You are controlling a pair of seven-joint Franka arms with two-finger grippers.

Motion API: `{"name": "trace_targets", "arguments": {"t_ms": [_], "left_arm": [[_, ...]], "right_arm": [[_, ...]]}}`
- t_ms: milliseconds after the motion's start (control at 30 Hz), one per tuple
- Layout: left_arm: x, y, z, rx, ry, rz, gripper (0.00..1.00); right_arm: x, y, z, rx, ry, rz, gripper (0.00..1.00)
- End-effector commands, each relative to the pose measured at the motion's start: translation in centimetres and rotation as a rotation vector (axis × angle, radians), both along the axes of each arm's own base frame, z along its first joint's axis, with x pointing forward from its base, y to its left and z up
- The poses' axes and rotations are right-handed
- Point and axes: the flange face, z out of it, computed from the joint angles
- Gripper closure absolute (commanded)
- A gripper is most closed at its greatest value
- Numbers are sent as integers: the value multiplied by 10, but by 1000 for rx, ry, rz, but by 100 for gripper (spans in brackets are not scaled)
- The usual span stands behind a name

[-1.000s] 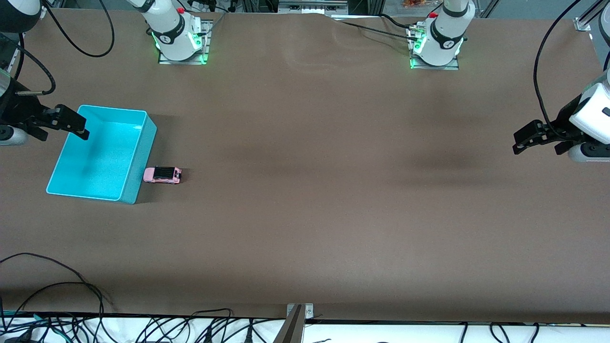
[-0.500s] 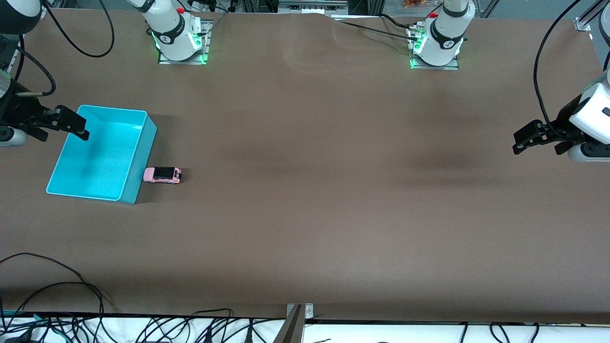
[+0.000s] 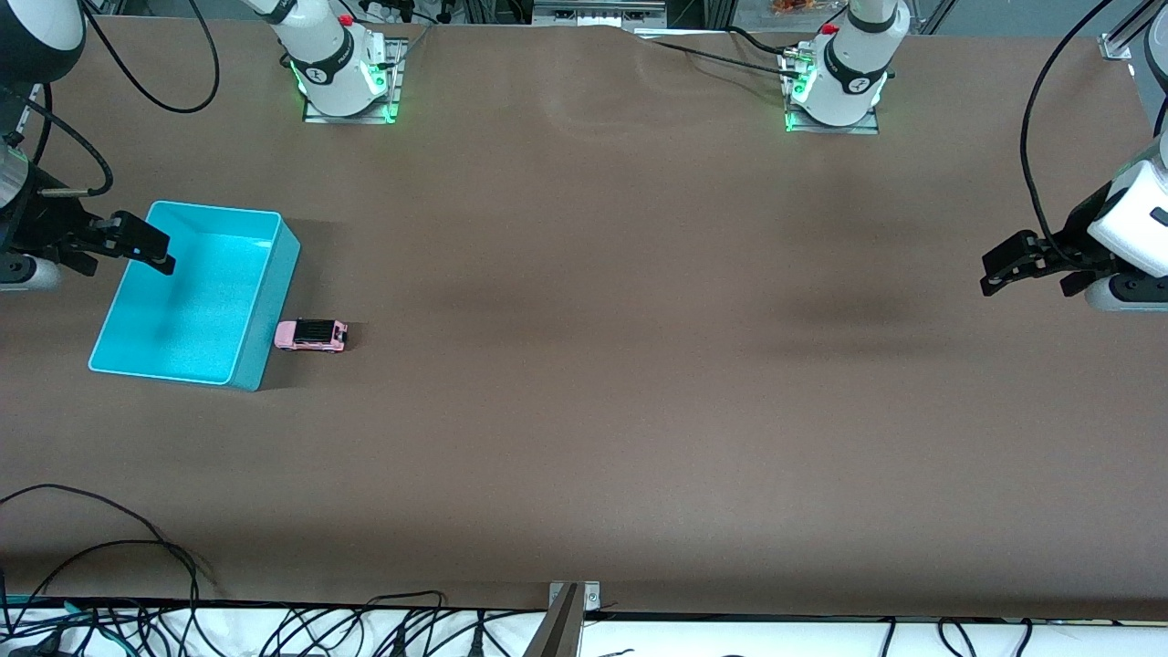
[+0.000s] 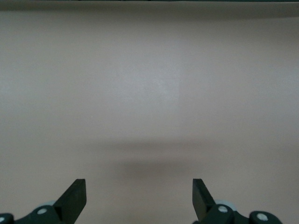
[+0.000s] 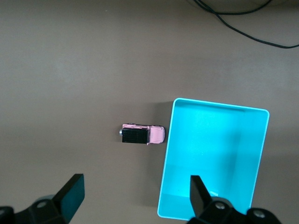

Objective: Wind and store pink jeep toy

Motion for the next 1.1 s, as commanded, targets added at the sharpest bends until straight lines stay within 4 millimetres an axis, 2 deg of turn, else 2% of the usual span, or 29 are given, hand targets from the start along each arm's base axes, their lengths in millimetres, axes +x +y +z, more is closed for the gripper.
{"name": "trace_targets", "arguments": {"t_ms": [0, 367, 533, 667, 833, 967, 1067], "left_arm": [[-2, 1, 1, -9, -12, 5, 0], [-2, 2, 0, -9, -11, 5, 0], [-2, 1, 0, -11, -9, 5, 0], [-2, 2, 1, -10, -12, 7, 0], [-2, 1, 1, -9, -12, 5, 0], [-2, 2, 1, -9, -12, 7, 0], [-2, 2, 1, -9, -12, 7, 0]], "right_arm": [[-2, -7, 0, -14, 27, -13, 0], [-4, -6, -3, -14, 50, -19, 0], [-3, -1, -11, -15, 65, -13, 0], [-6, 2, -35, -17, 99, -19, 0], [-4, 4, -62, -13, 50, -45, 0], [-9, 8, -82, -9, 27, -66, 0], [-14, 11, -104, -8, 18, -59, 0]]}}
